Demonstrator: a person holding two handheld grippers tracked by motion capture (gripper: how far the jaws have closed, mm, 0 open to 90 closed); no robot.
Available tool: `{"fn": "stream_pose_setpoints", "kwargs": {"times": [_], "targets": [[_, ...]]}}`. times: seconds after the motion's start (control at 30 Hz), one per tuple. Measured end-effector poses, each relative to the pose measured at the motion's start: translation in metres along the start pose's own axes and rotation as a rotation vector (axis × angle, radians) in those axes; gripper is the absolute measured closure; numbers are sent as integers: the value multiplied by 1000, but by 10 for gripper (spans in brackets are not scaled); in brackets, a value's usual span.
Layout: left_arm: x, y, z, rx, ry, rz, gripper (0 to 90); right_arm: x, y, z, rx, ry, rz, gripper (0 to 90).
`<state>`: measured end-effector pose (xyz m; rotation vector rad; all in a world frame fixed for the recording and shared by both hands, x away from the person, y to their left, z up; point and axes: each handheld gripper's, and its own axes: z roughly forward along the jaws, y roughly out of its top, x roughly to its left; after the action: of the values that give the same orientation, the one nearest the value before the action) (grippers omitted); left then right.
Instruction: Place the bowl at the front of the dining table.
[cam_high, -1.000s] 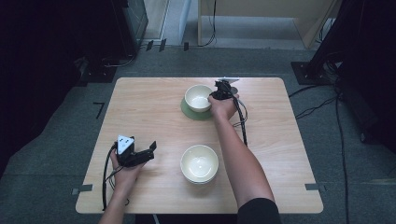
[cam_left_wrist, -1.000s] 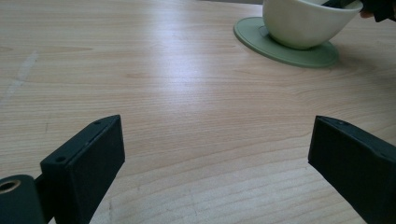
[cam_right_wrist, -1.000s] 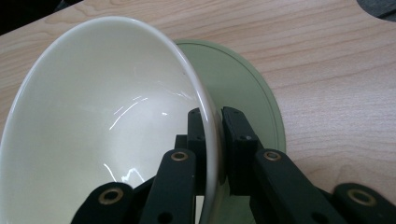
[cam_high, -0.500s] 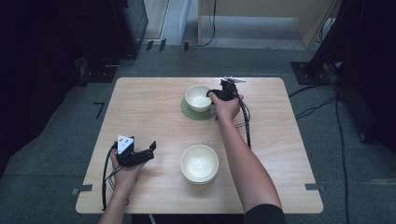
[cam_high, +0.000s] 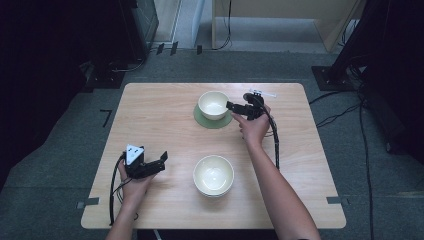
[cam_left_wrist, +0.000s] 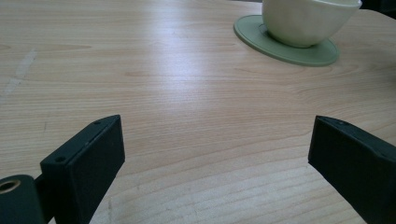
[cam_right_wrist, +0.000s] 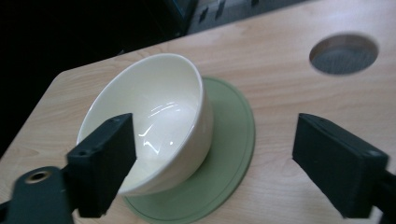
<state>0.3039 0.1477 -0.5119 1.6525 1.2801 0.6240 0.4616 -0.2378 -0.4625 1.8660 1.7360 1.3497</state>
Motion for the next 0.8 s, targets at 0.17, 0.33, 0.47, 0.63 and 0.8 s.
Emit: {"fn": "stream_pose_setpoints", "kwargs": {"times": [0.17, 0.33, 0.47, 0.63, 0.8], "targets": [[0, 0, 0, 0, -1, 0, 34, 2, -11, -15, -69, 0, -110, 0], [0, 0, 0, 0, -2, -2, 34, 3, -25, -24, -67, -20, -172, 0], [0, 0, 0, 0, -3, -3, 35, -4, -37, -30, -60, -21, -164, 0], [0, 0, 0, 1, -4, -5, 35, -15, -47, -40, -48, -23, -147, 0], [0, 0, 0, 2, -4, -6, 35, -23, -52, -55, -67, -29, -154, 0]]}}
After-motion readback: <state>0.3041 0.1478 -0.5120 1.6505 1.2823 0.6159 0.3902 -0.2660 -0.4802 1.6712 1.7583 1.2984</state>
